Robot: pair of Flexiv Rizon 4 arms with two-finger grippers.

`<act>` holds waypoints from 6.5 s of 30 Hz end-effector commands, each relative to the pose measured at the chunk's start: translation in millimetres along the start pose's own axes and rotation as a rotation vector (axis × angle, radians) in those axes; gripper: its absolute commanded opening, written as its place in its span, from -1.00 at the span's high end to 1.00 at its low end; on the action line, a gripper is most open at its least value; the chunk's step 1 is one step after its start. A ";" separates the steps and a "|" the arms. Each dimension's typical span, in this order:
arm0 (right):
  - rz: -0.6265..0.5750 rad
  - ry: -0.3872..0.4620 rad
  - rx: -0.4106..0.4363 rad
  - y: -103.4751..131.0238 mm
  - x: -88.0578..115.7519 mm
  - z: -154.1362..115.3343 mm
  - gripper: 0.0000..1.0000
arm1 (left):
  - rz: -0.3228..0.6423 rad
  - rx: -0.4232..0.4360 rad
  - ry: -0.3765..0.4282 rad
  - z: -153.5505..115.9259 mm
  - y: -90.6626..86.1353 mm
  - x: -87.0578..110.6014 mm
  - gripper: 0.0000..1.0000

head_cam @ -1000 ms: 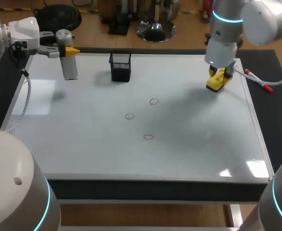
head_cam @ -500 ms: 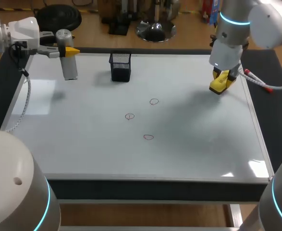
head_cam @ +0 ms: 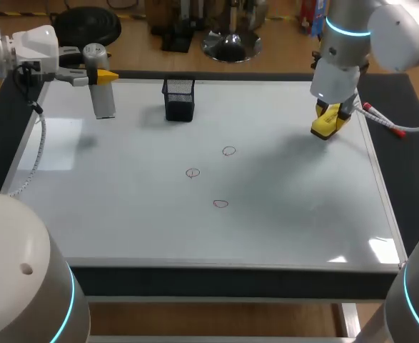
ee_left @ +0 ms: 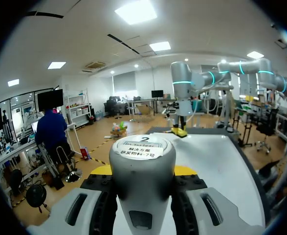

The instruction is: Pick up the inspection probe, press it on each red-marked spot on the whiteboard one by one, put down the probe, pick up the eraser, and wipe off all the red marks.

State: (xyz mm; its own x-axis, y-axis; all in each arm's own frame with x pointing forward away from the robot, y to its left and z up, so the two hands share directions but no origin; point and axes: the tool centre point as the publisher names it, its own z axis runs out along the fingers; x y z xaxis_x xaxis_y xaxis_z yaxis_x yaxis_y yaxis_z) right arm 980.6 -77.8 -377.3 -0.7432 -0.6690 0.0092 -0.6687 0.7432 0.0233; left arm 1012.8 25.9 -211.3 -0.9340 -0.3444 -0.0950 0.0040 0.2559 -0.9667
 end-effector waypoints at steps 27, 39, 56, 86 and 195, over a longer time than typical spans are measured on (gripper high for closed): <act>-0.001 0.004 0.001 -0.8 -0.6 -0.8 1.00 | 0.031 0.008 0.009 11.2 -13.6 54.2 1.00; -0.001 0.004 0.001 -0.8 -0.6 -0.8 1.00 | 0.023 0.033 0.054 36.5 -16.1 115.9 1.00; -0.001 0.004 0.001 -0.8 -0.6 -0.8 1.00 | 0.024 0.063 0.138 84.3 -12.1 167.5 1.00; -0.001 0.004 0.001 -0.8 -0.6 -0.8 1.00 | 0.011 0.100 0.186 142.7 5.9 198.3 1.00; -0.001 0.004 0.001 -0.8 -0.6 -0.8 1.00 | -0.029 0.077 -0.037 58.1 8.9 172.4 1.00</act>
State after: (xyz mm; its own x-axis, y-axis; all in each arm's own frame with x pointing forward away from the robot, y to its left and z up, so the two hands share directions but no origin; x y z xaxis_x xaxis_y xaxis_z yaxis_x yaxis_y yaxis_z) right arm 980.6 -77.7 -377.3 -0.7434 -0.6688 0.0094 -0.6685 0.7434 0.0229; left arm 886.1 -98.1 -257.1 -0.9348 -0.3494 -0.0642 -0.0006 0.1823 -0.9832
